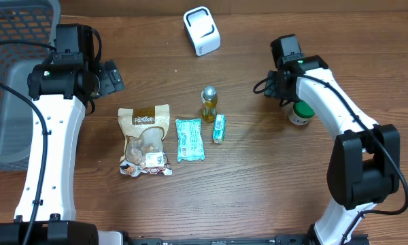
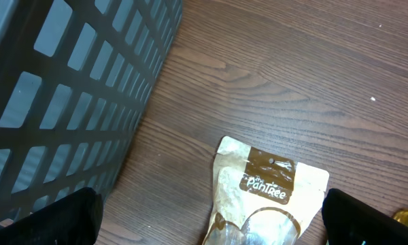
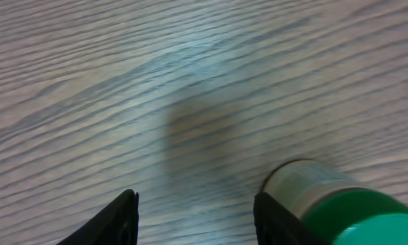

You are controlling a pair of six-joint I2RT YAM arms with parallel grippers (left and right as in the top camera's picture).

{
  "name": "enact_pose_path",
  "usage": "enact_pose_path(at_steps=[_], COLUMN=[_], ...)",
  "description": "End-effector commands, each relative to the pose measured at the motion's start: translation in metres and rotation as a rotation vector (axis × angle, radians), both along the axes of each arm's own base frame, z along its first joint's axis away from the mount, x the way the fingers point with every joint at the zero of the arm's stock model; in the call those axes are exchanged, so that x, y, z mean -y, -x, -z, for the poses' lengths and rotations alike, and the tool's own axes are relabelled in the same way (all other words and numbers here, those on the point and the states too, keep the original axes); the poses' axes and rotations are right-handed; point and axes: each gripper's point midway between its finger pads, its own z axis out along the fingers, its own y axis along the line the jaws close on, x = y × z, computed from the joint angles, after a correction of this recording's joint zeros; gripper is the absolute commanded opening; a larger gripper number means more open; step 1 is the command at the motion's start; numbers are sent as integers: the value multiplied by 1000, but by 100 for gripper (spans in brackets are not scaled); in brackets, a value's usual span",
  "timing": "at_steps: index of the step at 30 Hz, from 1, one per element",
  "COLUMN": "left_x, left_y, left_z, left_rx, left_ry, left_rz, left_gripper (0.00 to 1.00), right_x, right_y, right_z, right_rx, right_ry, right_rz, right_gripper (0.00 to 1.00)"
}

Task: Scan the item barcode
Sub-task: 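Open the right gripper and raise it off the jar, then move the open right gripper left toward the small Kleenex pack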

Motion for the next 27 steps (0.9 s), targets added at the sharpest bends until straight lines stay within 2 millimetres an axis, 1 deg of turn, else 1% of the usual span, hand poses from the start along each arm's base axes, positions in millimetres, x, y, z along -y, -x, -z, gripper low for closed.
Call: enact_pose_path(at_steps=[1, 8, 14, 18, 23, 25, 27], left_x=[-1, -1, -1, -1, -1, -1, -1], left_y=[0, 0, 0, 0, 0, 0, 0], left_z=[-3, -3, -3, -3, -3, -3, -3], left_rx=[3, 3, 3, 3, 3, 3, 3], left_ry=[-20, -21, -21, -20, -21, -21, -21], left_rz=[20, 20, 20, 20, 20, 20, 20], left_gripper=[100, 99, 99, 99, 100, 100, 100], right_x=[13, 31, 44, 47, 44, 34, 20], right_y=[4, 14, 27, 33, 36, 38, 39], right_z=[4, 8, 16, 22, 25, 26, 27], right_rx=[-18, -69, -109, -129, -145, -157, -173], right_ry=[22, 31, 30, 33, 12, -44, -120], right_rz=[32, 71, 145, 153, 148, 135, 113], right_gripper=[52, 52, 53, 53, 58, 59, 60])
